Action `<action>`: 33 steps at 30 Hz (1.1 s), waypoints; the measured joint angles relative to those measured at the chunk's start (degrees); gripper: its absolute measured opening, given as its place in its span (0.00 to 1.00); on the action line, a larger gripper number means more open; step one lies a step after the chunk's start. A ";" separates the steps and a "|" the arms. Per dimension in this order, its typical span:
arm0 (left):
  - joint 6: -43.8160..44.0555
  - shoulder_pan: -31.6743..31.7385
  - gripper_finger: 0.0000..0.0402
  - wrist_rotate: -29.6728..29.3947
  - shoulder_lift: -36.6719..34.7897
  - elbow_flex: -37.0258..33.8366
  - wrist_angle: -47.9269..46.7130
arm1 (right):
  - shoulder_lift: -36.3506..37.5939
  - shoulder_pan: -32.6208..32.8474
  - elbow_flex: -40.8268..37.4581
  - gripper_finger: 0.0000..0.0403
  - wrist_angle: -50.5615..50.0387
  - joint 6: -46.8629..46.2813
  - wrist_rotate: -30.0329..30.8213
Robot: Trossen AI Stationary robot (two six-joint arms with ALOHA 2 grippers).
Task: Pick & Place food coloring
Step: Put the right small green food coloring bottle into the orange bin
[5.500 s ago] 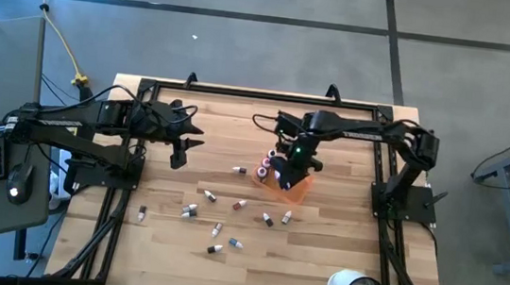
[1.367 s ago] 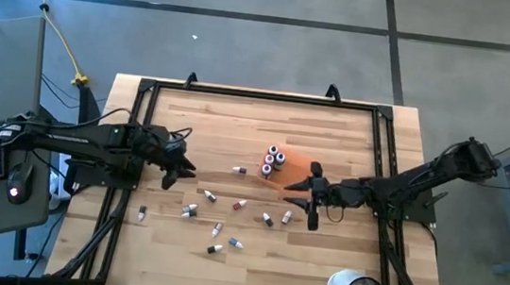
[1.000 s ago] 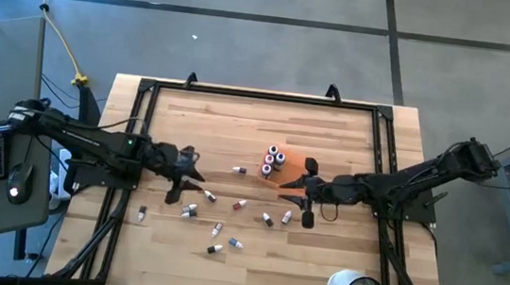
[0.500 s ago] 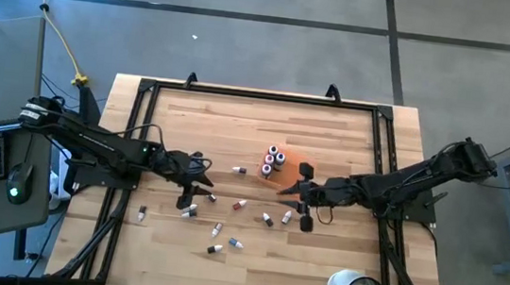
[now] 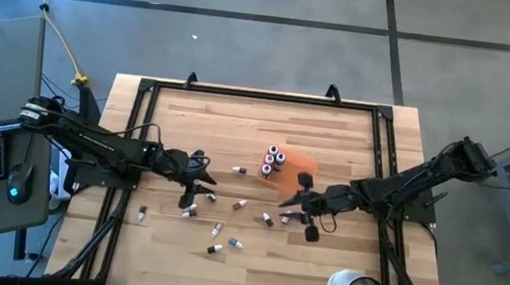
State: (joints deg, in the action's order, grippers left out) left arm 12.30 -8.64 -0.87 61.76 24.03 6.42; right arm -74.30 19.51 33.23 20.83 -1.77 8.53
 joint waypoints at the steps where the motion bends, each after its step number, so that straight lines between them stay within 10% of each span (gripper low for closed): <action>1: 0.04 0.00 0.33 0.01 0.00 0.00 0.00 | 0.00 0.00 0.00 0.26 0.25 2.40 1.14; 12: 0.00 0.00 0.33 -0.17 0.00 0.00 -0.03 | 0.00 -0.21 -0.02 0.25 -0.46 1.07 -3.06; 26: 1.53 0.00 0.33 0.21 0.00 0.00 1.12 | -0.21 -1.14 -0.02 0.47 -6.86 3.28 -6.69; 33: 1.54 0.00 0.33 -1.04 -0.01 0.00 3.75 | -9.81 -1.14 -0.02 0.50 -2.95 8.08 -10.68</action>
State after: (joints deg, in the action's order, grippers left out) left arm 13.84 -8.64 -1.91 61.75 24.03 10.18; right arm -84.11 18.37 33.21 17.87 6.31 -2.15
